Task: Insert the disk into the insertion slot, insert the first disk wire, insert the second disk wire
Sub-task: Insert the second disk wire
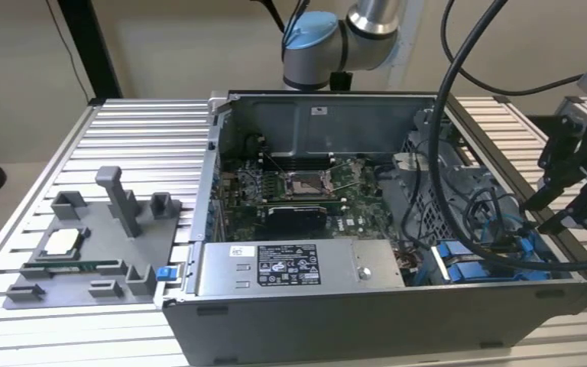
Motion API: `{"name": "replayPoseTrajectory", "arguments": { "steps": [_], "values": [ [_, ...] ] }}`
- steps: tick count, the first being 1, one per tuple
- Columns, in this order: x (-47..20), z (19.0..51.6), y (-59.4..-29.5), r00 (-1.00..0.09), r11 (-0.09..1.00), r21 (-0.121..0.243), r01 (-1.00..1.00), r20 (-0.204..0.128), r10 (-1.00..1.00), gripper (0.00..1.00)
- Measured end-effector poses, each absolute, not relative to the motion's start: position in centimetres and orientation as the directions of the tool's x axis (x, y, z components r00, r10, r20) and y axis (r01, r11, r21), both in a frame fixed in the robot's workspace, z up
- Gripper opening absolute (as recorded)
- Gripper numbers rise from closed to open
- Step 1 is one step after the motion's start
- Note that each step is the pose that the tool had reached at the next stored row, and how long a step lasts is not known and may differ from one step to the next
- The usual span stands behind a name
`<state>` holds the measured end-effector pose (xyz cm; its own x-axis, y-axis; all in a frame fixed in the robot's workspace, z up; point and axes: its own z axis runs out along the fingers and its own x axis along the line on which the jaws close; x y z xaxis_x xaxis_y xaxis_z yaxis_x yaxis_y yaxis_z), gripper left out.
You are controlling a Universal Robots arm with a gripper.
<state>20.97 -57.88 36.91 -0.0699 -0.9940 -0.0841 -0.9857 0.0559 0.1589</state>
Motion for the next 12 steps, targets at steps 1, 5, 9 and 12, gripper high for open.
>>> {"name": "replayPoseTrajectory", "arguments": {
  "steps": [1,5,9,12],
  "values": [
    [20.97,36.91,-57.88,-0.070,0.056,0.159,-0.986,-0.084,-0.994,1.00],
    [20.97,36.91,-57.88,-0.070,0.056,0.159,-0.986,-0.084,-0.994,1.00],
    [20.97,36.91,-57.88,-0.070,0.056,0.159,-0.986,-0.084,-0.994,1.00],
    [20.97,36.91,-57.88,-0.069,0.055,0.159,-0.986,-0.084,-0.994,1.00]
  ]
}}
